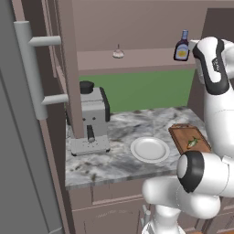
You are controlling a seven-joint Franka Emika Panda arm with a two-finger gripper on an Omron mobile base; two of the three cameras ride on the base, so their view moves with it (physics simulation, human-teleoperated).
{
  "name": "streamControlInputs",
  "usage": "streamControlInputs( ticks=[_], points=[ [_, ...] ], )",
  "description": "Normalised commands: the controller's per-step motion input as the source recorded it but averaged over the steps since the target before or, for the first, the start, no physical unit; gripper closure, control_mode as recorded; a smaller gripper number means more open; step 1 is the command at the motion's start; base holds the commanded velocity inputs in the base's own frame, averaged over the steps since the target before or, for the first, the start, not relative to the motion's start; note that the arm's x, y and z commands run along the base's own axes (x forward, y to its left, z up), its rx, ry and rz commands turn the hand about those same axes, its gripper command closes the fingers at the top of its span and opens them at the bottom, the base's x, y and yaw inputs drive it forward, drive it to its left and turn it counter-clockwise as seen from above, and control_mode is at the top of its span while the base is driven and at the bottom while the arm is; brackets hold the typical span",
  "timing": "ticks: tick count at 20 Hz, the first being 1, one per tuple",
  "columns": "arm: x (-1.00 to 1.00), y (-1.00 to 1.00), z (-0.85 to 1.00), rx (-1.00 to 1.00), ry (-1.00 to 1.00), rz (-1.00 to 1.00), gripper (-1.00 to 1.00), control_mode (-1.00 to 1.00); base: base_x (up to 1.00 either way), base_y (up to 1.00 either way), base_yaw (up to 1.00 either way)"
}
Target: Pick the fish from the plate and place it on the cutting board. Then pick the condiment bottle from the cabinet and place it next to the cutting board.
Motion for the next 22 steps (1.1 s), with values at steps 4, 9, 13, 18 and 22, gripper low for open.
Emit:
streamControlInputs(
  ticks=[4, 9, 13, 18, 22],
  points=[
    [0.0, 0.06, 0.0, 0.0, 0.0, 0.0, -1.0, -1.0, 0.0, 0.0, 0.0],
    [0.0, 0.18, 0.0, 0.0, 0.0, 0.0, -1.0, -1.0, 0.0, 0.0, 0.0],
    [0.03, 0.2, 0.0, 0.0, 0.0, 0.0, -1.0, -1.0, 0.0, 0.0, 0.0],
    [0.28, 0.02, 0.0, 0.0, 0.0, 0.0, -1.0, -1.0, 0.0, 0.0, 0.0],
    [0.34, 0.0, 0.0, 0.0, 0.0, 0.0, -1.0, -1.0, 0.0, 0.0, 0.0]
  ],
)
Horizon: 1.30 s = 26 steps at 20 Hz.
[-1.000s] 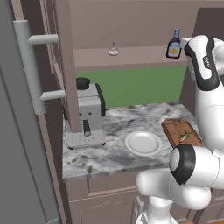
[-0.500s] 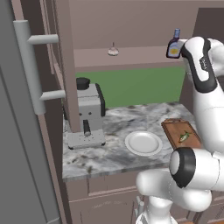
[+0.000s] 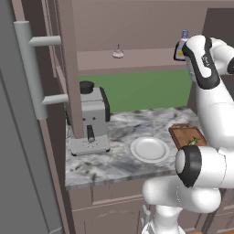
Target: Pick the fish from the plate and place it on the cutting board. Then pick the condiment bottle from the cabinet and place it next to the cutting board.
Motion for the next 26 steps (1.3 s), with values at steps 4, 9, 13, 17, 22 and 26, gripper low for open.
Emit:
streamControlInputs(
  ticks=[4, 9, 13, 17, 22, 26],
  points=[
    [0.28, 0.0, 0.0, 0.0, 0.0, 0.0, -1.0, -1.0, 0.0, 0.0, 0.0],
    [0.25, 0.0, 0.0, 0.0, 0.0, 0.0, -1.0, -1.0, 0.0, 0.0, 0.0],
    [0.2, -0.09, 0.0, 0.0, 0.0, 0.0, -1.0, -1.0, 0.0, 0.0, 0.0],
    [0.2, -0.2, 0.0, 0.0, 0.0, 0.0, -1.0, -1.0, 0.0, 0.0, 0.0],
    [0.19, -0.13, 0.0, 0.0, 0.01, 0.0, -1.0, -1.0, 0.0, 0.0, 0.0],
    [0.13, -0.02, 0.0, 0.0, 0.01, 0.0, -1.0, -1.0, 0.0, 0.0, 0.0]
  ],
)
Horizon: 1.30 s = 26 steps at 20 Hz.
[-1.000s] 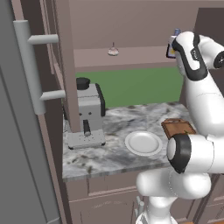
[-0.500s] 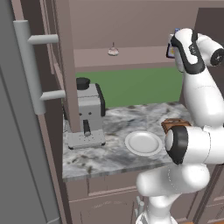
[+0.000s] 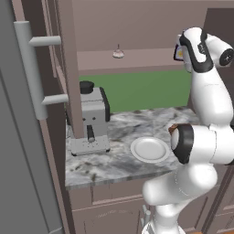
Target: Pick the fish from the plate and place it on the cutting board. Then pick the condiment bottle from the cabinet and place it next to the cutting board.
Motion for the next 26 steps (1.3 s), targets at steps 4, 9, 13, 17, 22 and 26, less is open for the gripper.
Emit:
streamControlInputs(
  ticks=[4, 9, 13, 17, 22, 26],
  points=[
    [0.08, 0.0, 0.0, 0.0, 0.0, 0.0, -1.0, -1.0, 0.0, 0.0, 0.0],
    [0.13, 0.0, 0.0, 0.0, 0.0, 0.0, -1.0, -1.0, 0.0, 0.0, 0.0],
    [0.17, 0.0, 0.0, 0.0, 0.0, 0.0, -1.0, -1.0, 0.0, 0.0, 0.0],
    [0.17, 0.0, -0.01, 0.0, 0.01, -0.01, -1.0, -1.0, 0.0, 0.0, 0.0],
    [0.17, -0.01, -0.07, 0.0, 0.02, -0.01, -1.0, -1.0, 0.0, 0.0, 0.0],
    [0.21, -0.04, -0.04, 0.0, 0.03, -0.01, -1.0, -1.0, 0.0, 0.0, 0.0]
  ],
)
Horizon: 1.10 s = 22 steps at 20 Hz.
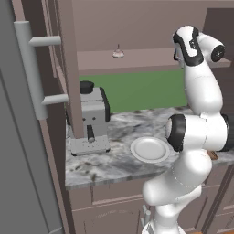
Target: Pick the fish from the plate and place it on the cutting board. Then pick the condiment bottle from the cabinet and place it next to the cutting board.
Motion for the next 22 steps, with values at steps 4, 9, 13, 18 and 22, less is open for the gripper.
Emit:
streamControlInputs(
  ticks=[4, 9, 13, 18, 22],
  points=[
    [0.23, -0.05, 0.0, 0.0, 0.03, -0.02, -1.0, -1.0, 0.0, 0.0, 0.0],
    [0.24, -0.11, 0.0, 0.0, 0.04, -0.03, -1.0, -1.0, 0.0, 0.0, 0.0],
    [0.23, -0.11, 0.0, 0.0, 0.03, -0.03, -1.0, -1.0, 0.0, 0.0, 0.0],
    [0.25, -0.04, -0.01, 0.01, 0.02, -0.03, -1.0, -1.0, 0.0, 0.0, 0.0],
    [0.27, 0.0, -0.04, 0.01, 0.01, -0.03, -1.0, -1.0, 0.0, 0.0, 0.0]
  ],
)
